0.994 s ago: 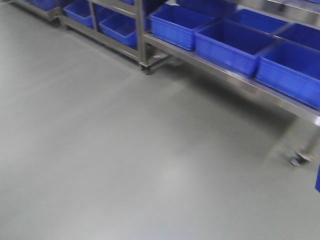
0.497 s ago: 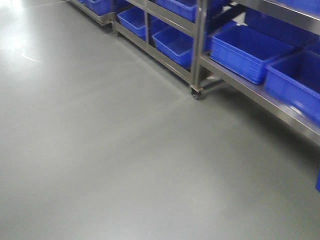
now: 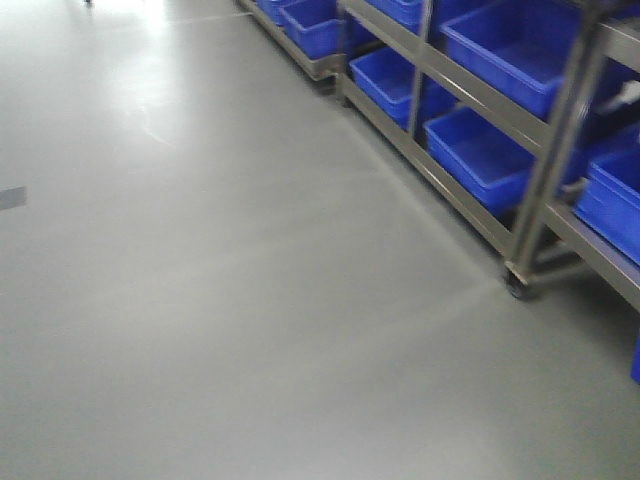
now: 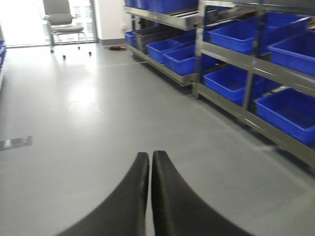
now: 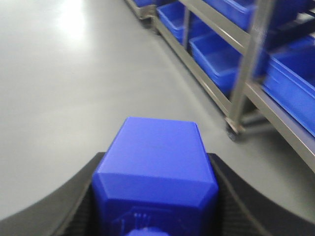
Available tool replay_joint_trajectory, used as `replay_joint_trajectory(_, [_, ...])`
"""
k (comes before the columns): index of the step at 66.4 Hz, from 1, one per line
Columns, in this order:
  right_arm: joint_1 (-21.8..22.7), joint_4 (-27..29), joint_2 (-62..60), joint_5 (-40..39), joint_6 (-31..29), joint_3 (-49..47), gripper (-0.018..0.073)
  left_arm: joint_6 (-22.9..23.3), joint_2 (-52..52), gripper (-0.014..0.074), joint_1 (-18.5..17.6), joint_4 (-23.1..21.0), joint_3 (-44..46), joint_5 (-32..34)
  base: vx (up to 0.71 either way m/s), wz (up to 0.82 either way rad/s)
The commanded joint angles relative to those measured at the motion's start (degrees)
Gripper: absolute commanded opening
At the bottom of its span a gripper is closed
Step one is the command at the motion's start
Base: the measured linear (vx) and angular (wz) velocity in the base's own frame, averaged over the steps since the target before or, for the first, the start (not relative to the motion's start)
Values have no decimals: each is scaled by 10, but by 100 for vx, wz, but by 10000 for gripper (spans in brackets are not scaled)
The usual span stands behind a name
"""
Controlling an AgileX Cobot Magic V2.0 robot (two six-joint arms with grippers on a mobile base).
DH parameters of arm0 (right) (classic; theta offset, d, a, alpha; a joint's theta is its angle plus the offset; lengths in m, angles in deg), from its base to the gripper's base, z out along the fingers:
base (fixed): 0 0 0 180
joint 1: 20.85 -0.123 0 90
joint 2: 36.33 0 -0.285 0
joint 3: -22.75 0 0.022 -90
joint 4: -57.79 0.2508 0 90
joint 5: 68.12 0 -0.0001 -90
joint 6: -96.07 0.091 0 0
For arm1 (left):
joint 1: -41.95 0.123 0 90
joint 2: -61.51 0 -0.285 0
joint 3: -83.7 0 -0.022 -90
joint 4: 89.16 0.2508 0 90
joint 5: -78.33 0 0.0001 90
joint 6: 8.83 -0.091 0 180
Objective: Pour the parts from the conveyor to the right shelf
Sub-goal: 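Drive between the shelf racks and turn toward the shelf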
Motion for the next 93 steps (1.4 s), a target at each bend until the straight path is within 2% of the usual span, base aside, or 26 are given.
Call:
replay_joint_trajectory(1, [4,1,6,-43,0,-16,-5,5,7,-6,-3,-5,11,41,80,47])
replay_joint_trajectory(33, [4,1,6,-44,0,-16,-5,5,7,-6,-3,-5,11,42,80,35])
replay_joint_trajectory(93, [4,1,6,-43,0,-16,-5,5,7,-6,-3,-5,11,42,73,14])
